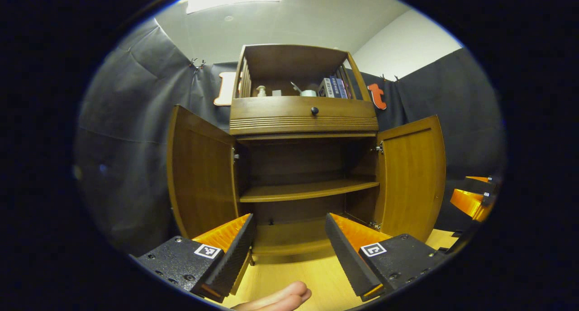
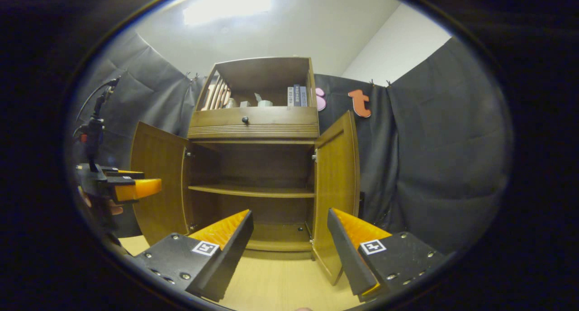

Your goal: Open the right door of the double-door shoe cabinet with the right hand, and open the left door with the left hand.

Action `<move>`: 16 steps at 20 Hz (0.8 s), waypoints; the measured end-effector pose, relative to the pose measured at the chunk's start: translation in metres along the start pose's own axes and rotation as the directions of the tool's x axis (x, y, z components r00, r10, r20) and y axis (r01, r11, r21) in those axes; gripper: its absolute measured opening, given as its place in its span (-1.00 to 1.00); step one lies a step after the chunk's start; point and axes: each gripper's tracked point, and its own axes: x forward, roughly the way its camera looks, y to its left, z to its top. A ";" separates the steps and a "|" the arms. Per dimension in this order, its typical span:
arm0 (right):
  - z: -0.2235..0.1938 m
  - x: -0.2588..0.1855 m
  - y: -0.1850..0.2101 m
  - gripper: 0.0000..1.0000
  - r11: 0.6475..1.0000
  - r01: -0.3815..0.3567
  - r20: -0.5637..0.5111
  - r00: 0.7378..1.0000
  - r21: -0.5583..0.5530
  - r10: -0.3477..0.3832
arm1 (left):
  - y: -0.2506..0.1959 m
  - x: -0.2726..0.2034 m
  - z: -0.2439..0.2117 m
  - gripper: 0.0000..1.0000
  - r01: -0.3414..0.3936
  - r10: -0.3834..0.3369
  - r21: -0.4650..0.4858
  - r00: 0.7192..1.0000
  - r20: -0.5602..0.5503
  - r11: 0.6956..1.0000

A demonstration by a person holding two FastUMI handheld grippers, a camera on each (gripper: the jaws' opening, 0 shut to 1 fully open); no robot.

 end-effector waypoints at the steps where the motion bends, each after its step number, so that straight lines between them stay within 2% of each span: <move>1: 0.000 0.002 -0.002 0.95 1.000 -0.003 0.005 1.000 -0.004 0.003 | -0.006 0.006 -0.004 0.96 -0.001 0.001 -0.003 1.000 -0.007 1.000; 7: -0.006 0.011 -0.007 0.96 1.000 -0.006 -0.014 1.000 0.014 0.006 | -0.034 0.041 -0.019 0.96 -0.046 0.044 -0.050 0.998 -0.037 0.998; 10: -0.009 0.028 -0.017 0.96 1.000 0.002 -0.015 1.000 0.026 -0.002 | -0.042 0.055 -0.019 0.93 -0.059 0.058 -0.041 0.998 -0.025 0.997; 13: -0.014 0.040 -0.022 0.94 0.999 0.026 -0.025 0.999 0.029 -0.026 | -0.055 0.068 -0.012 0.96 -0.034 0.034 -0.023 0.999 -0.003 0.999; 16: -0.019 0.052 -0.023 0.95 0.999 0.042 -0.051 0.998 0.017 -0.041 | -0.066 0.082 0.002 0.96 -0.002 0.003 -0.071 1.000 0.016 0.997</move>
